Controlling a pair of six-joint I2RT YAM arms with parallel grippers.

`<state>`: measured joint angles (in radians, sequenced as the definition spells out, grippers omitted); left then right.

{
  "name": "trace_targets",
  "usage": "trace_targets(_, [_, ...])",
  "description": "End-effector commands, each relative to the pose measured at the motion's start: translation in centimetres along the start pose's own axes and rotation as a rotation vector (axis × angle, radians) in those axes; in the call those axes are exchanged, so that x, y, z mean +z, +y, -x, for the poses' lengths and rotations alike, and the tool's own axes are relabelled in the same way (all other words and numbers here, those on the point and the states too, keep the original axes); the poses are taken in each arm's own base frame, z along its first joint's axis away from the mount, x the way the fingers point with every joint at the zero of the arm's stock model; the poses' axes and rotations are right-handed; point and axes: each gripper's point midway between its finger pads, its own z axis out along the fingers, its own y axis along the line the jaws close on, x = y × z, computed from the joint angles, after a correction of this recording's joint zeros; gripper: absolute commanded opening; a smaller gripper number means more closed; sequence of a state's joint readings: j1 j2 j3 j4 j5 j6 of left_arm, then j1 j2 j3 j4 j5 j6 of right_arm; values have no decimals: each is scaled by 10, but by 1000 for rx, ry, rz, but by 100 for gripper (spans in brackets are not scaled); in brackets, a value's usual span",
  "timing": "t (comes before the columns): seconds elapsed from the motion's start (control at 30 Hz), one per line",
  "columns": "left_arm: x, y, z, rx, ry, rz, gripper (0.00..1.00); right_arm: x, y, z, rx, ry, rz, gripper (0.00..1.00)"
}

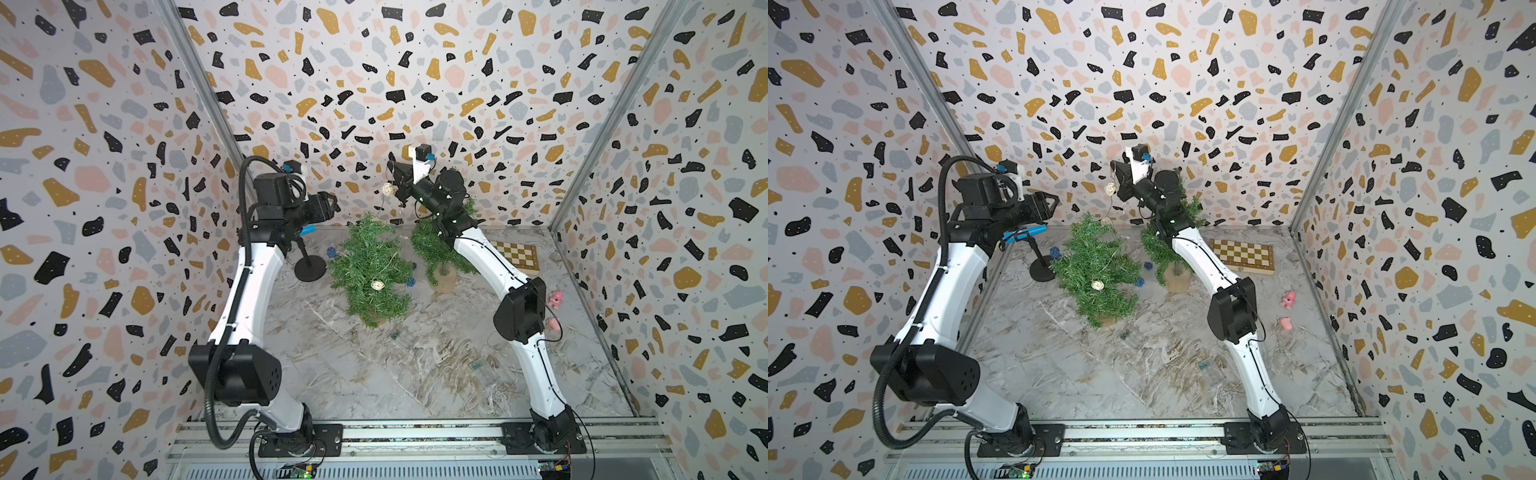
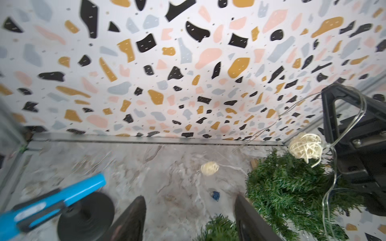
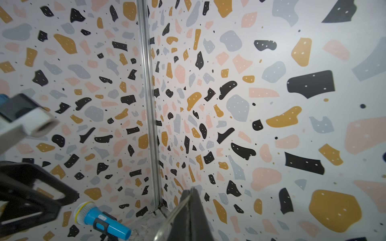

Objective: Wrap string light around the christmas tree
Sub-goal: Wrap the light string around the Christmas tree.

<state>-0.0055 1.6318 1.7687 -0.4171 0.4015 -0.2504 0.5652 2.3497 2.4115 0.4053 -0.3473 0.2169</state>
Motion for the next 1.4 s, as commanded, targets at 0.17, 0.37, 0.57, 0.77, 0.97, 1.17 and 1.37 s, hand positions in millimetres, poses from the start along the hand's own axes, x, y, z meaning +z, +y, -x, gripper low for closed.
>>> trace_targets(0.17, [11, -33, 6, 315, -146, -245, 73, 1, 28, 36, 74, -116, 109, 0])
trace_targets(0.37, [46, -38, 7, 369, -159, -356, 74, 3, 38, 31, 99, -102, 144, 0])
trace_targets(0.57, [62, -59, 9, 360, -189, -565, 75, 2, 40, 27, 122, -98, 155, 0])
trace_targets(0.77, [77, -88, -2, 332, -124, -749, 75, 7, 41, 11, 136, -79, 148, 0])
trace_targets(0.97, [96, -103, -27, 320, -56, -809, 63, 10, 50, 0, 152, -63, 165, 0])
trace_targets(1.17, [112, -93, -34, 312, -32, -746, 26, 8, 49, -1, 151, -53, 163, 0])
trace_targets(1.37, [117, -36, -35, 320, 14, -497, 0, 6, 43, 6, 130, -47, 148, 2])
